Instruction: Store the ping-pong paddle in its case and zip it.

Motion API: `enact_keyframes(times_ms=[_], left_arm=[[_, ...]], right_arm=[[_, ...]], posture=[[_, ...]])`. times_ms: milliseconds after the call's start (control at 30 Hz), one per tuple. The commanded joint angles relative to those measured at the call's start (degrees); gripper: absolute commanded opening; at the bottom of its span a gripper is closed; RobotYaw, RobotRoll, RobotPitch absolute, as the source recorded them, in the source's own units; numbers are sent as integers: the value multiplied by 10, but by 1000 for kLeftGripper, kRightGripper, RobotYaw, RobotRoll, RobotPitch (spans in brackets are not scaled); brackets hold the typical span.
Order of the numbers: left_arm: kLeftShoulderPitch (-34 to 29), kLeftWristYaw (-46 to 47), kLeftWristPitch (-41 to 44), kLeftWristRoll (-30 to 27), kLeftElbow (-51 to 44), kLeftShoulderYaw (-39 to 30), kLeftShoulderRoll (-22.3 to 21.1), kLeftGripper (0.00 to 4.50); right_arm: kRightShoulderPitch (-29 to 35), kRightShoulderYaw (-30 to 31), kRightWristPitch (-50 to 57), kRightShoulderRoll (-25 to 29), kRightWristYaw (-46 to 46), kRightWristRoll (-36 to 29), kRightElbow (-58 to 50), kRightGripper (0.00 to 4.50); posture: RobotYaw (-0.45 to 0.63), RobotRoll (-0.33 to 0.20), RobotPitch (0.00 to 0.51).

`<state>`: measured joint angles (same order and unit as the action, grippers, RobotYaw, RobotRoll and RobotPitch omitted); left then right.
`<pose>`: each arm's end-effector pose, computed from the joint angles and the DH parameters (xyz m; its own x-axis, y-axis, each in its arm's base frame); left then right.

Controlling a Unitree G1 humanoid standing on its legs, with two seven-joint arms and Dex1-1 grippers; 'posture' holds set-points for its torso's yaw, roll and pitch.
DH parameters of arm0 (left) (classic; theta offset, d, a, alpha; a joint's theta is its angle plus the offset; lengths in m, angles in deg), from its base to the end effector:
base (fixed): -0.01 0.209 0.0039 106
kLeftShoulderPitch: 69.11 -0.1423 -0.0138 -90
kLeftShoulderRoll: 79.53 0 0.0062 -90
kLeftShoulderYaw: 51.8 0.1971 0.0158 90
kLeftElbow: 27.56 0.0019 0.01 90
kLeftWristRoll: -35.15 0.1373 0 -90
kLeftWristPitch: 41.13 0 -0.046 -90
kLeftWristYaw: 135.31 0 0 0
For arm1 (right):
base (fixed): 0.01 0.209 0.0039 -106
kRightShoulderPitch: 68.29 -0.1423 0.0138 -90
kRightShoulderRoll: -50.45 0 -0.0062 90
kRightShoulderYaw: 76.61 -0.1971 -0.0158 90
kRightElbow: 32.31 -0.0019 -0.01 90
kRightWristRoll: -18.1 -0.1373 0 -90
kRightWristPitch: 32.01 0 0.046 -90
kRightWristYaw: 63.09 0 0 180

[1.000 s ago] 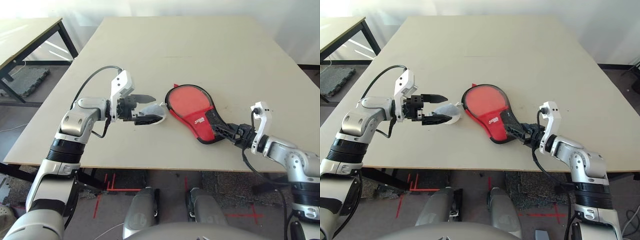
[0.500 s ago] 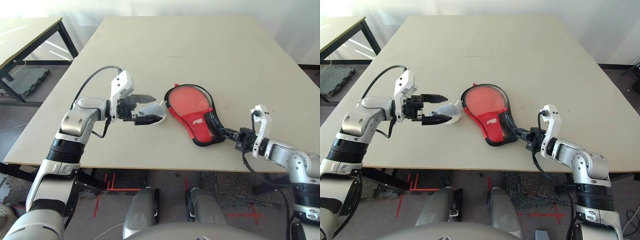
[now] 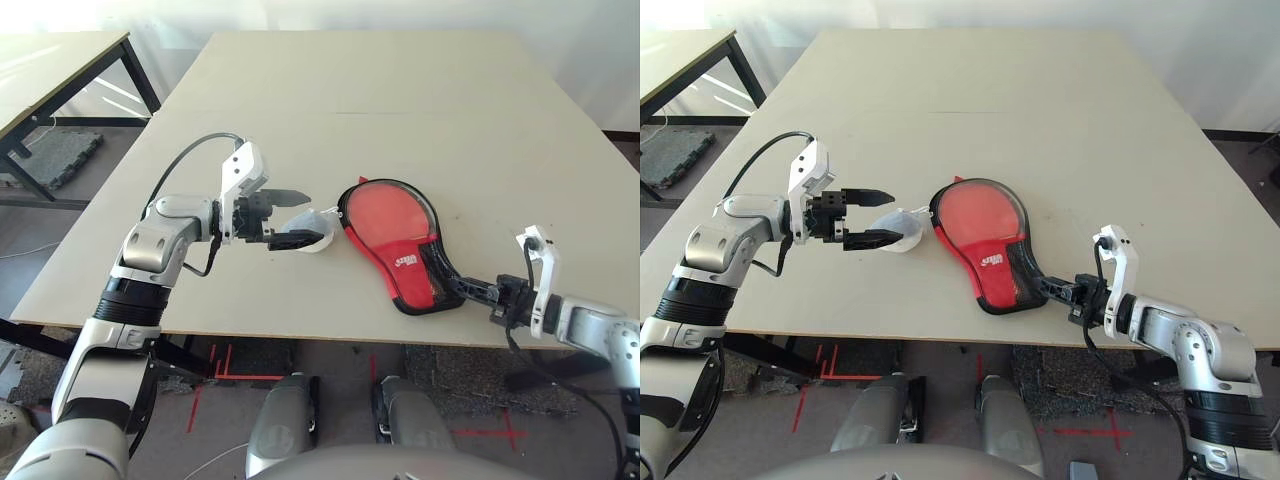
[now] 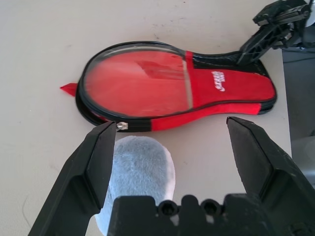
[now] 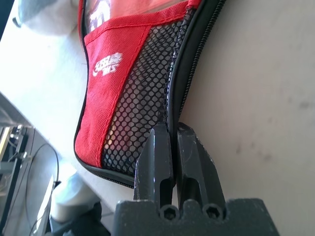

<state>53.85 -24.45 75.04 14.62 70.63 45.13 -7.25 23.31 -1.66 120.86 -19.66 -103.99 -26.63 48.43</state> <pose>0.3017 0.2225 0.1516 0.2813 -0.9179 -0.2800 0.9580 0.2856 0.0262 0.1774 -0.2866 0.0755 0.5678 0.6805 -0.4632 -0.3776 0.7153 0.5880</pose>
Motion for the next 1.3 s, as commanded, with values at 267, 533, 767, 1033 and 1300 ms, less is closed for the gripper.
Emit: enact_keyframes(times_ms=[267,533,767,1033,1300], left_arm=[[2,-6,-6,4,15,6,1,4500],[8,-10,-12,5,27,9,3,4500],[6,-8,-17,8,29,7,4,4500],[7,-8,-18,8,33,4,2,4500],[1,-3,-21,8,31,3,4,4500]], right_arm=[[71,-15,20,52,-31,-26,-39,34],[90,-18,28,74,-47,-48,-59,34],[106,-14,19,92,-56,-44,-74,34],[100,-46,-43,156,-96,-8,-38,1920],[-12,-38,-127,217,-155,25,-27,4457]], posture=[[79,0,80],[70,0,74],[68,0,68],[69,0,60],[78,0,54]])
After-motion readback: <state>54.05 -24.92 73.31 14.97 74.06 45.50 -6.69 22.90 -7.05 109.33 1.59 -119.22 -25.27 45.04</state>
